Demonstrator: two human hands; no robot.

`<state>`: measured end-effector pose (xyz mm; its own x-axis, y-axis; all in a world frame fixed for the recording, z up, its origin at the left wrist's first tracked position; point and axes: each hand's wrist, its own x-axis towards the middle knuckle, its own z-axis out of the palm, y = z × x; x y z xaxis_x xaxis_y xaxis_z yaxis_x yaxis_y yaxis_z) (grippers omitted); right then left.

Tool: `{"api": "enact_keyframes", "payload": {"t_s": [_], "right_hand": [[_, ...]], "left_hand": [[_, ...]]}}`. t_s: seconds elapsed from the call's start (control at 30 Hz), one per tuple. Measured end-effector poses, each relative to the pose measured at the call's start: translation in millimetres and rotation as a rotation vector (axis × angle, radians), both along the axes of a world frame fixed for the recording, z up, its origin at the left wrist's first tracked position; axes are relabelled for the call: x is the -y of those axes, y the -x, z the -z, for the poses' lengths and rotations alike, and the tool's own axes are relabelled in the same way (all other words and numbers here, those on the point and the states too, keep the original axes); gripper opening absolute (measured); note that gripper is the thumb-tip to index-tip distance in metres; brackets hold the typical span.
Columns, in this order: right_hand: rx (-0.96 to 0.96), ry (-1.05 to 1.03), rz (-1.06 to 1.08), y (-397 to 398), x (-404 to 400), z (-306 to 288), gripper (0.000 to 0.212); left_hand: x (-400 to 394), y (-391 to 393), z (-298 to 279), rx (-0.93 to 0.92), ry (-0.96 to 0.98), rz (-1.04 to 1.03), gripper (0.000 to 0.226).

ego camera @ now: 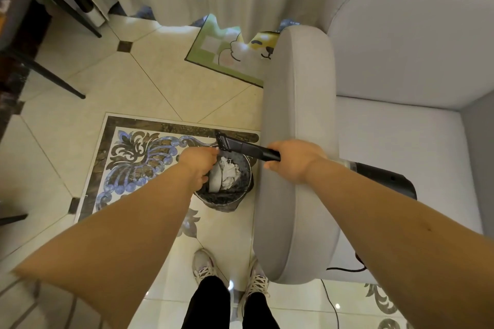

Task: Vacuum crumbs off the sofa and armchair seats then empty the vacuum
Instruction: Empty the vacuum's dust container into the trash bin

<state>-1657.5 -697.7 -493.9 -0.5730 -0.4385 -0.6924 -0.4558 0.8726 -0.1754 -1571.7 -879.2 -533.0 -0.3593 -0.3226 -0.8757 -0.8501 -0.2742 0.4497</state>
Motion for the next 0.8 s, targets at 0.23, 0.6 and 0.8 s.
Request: {"api": "enact_keyframes", "payload": {"t_s": [0.23, 0.6, 0.8], "right_hand": [[0.003, -0.013, -0.022, 1.6, 0.5, 0.2, 0.038], [-0.004, -0.007, -0.035, 2.1, 0.4, 2.1, 0.036], [-0.025, -0.009, -0.034, 1.6, -0.4, 4.6, 0.03]], "left_hand": [[3.7, 2.7, 4.2, 0.023, 0.378, 0.277, 0.016], [-0.8, -2.6, 1.6, -0.058, 0.219, 0.159, 0.041], [-20.4, -1.4, -15.2, -0.283, -0.131, -0.375, 0.026]]}}
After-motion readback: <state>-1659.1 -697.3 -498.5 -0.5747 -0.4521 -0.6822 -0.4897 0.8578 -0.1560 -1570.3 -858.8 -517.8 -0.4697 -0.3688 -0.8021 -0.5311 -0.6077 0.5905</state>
